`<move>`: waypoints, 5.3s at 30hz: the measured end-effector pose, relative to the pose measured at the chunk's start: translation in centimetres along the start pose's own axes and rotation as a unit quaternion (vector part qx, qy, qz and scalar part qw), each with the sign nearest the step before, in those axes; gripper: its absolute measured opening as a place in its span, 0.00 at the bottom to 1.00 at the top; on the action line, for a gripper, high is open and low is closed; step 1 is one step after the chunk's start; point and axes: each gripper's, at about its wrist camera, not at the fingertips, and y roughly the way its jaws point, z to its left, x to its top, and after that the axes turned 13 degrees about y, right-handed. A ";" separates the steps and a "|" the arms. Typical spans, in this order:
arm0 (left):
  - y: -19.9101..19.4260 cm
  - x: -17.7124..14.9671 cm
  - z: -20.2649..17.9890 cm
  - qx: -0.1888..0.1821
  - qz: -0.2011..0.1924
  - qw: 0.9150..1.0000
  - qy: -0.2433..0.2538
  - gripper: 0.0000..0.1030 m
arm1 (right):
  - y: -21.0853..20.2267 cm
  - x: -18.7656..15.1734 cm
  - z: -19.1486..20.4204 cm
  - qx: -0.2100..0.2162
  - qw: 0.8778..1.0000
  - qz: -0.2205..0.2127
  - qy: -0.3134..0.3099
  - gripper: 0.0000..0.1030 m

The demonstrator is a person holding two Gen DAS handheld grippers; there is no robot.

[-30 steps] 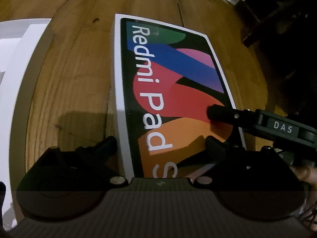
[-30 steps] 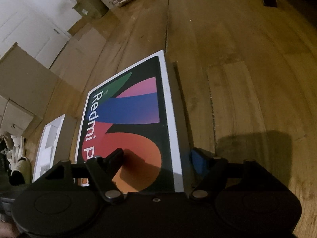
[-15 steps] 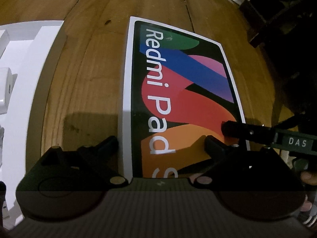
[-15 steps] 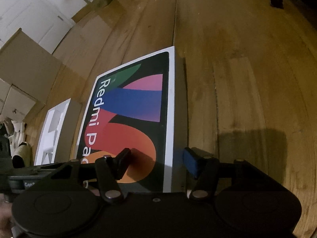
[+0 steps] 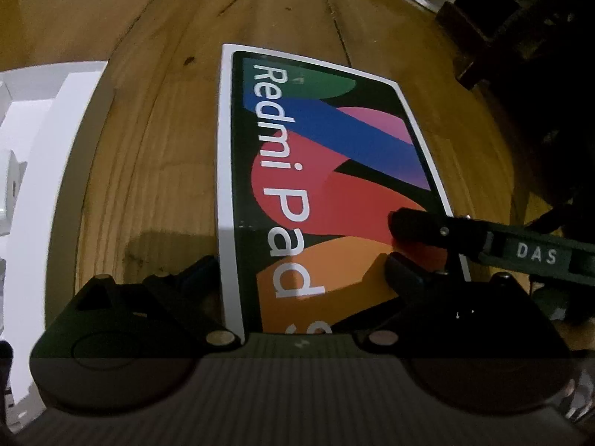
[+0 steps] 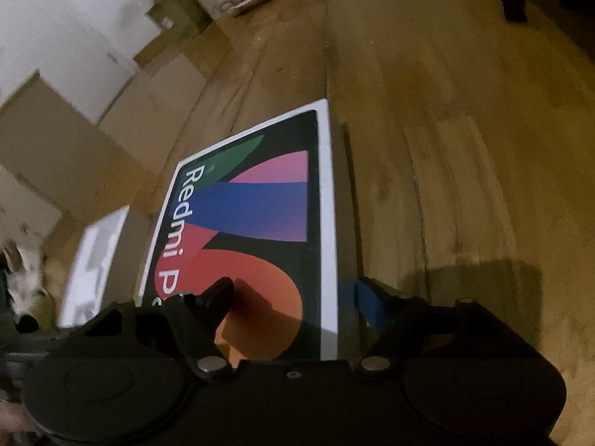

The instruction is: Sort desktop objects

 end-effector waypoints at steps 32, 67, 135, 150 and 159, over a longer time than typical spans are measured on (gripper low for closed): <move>-4.7 -0.4 1.2 -0.003 -0.035 0.999 0.000 0.94 | -2.8 -0.6 3.5 0.009 1.000 -0.018 -0.020 0.70; -17.9 -3.7 10.9 0.063 -0.096 0.993 -0.033 0.94 | -2.3 -4.1 19.2 0.092 0.987 -0.002 -0.131 0.67; -14.8 -6.6 20.8 0.084 -0.088 0.968 -0.218 0.94 | 3.0 -9.5 19.0 0.096 0.992 0.078 -0.034 0.64; -14.7 -6.2 18.8 0.120 -0.057 0.973 -0.187 0.96 | 4.1 -10.2 18.4 0.109 0.987 0.117 -0.008 0.65; -13.4 -5.3 17.8 0.152 -0.037 0.976 -0.152 0.98 | 2.7 -9.7 19.1 0.116 0.985 0.120 -0.048 0.65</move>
